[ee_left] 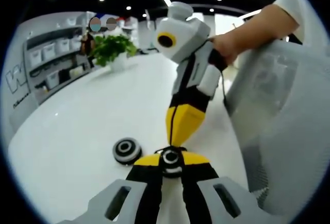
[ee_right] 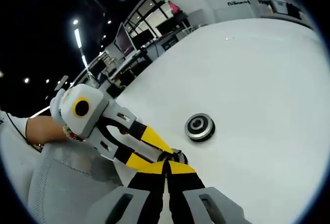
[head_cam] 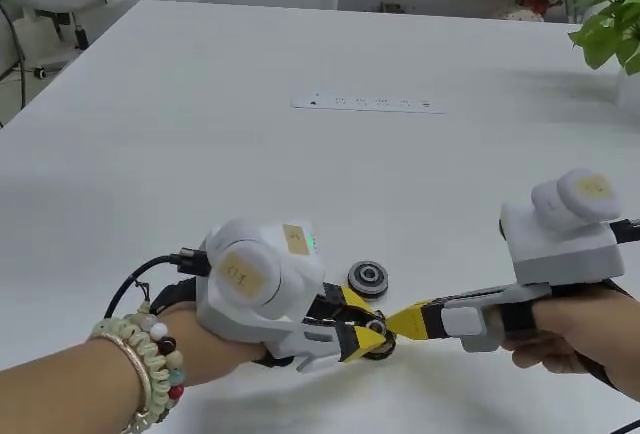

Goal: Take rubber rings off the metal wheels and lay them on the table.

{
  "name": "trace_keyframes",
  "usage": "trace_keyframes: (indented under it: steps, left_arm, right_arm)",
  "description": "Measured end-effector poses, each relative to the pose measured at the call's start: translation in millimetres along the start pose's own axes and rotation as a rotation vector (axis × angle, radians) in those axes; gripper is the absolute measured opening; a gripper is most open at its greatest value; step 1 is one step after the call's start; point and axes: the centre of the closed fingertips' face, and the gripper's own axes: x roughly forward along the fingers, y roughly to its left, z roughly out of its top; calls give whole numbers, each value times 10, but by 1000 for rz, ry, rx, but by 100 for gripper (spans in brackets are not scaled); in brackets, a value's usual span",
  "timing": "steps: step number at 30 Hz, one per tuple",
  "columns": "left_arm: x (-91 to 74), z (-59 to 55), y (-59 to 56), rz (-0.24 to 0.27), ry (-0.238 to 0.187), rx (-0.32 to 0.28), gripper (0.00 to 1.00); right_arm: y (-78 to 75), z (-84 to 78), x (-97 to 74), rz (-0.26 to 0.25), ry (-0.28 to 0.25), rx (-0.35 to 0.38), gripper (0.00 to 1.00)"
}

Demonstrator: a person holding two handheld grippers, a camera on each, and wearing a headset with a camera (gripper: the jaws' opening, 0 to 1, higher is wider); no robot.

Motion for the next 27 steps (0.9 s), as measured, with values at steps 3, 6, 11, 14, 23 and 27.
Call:
trace_keyframes:
  steps: [3,6,11,14,23,27]
  left_arm:
    - [0,0,1,1,1,0,14]
    - [1,-2,2,1,1,0,14]
    - [2,-3,4,1,2,0,14]
    - [3,-3,4,1,2,1,14]
    - [1,-4,2,1,1,1,14]
    - [0,-5,1,1,1,1,14]
  right_arm:
    - [-22,-2,-7,-6,1,0,0]
    - [-24,1,-7,-7,3,-8,0]
    - [-28,11,-13,-3,1,3,0]
    - [-16,13,-11,0,-1,3,0]
    - [21,25,-9,8,-8,1,0]
    - [31,37,-12,11,-15,2,0]
